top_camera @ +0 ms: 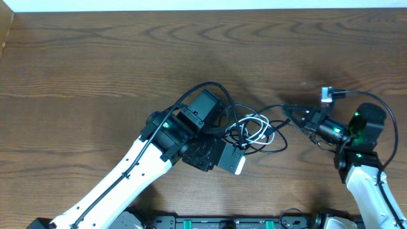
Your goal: Untangle cables
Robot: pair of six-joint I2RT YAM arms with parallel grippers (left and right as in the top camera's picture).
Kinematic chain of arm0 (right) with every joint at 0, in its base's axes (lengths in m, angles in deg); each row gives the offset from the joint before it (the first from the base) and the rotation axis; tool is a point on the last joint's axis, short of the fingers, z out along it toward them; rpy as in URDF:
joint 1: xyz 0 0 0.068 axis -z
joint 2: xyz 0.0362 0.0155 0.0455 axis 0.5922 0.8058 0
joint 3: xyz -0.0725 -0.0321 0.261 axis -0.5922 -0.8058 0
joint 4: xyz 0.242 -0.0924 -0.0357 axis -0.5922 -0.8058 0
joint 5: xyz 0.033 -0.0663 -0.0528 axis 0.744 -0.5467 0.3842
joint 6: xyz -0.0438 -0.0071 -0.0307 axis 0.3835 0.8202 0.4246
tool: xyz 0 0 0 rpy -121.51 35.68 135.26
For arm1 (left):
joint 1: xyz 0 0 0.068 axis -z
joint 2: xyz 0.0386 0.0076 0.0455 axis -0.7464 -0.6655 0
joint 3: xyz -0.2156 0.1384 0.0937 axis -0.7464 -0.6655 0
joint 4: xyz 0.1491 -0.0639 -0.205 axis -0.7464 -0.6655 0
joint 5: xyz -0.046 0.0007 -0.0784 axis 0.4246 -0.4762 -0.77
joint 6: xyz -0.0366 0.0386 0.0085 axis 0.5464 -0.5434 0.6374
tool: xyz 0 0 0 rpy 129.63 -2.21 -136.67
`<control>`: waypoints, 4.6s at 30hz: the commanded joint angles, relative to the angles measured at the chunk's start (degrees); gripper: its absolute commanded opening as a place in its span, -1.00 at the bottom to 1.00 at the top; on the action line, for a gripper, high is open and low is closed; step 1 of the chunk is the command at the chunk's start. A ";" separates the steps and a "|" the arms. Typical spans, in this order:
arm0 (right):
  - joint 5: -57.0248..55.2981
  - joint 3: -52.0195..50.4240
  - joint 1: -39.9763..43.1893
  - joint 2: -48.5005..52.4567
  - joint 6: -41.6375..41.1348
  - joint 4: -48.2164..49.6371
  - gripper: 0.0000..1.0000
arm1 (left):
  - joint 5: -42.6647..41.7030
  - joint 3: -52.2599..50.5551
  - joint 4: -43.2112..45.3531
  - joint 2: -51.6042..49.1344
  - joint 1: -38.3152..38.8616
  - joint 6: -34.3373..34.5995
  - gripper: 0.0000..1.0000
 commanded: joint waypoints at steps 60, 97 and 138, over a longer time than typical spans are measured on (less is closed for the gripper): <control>-2.69 0.42 0.68 0.02 -5.16 -15.78 -0.03 | -38.51 -0.11 29.53 0.13 -3.34 0.46 -0.85; -20.06 0.42 1.01 0.02 26.71 1.31 -0.07 | -52.54 -0.09 46.42 0.24 -19.56 41.72 -0.85; 9.94 0.42 -7.58 0.02 51.15 7.50 0.08 | -62.82 -0.11 47.08 0.11 -20.79 45.35 -0.85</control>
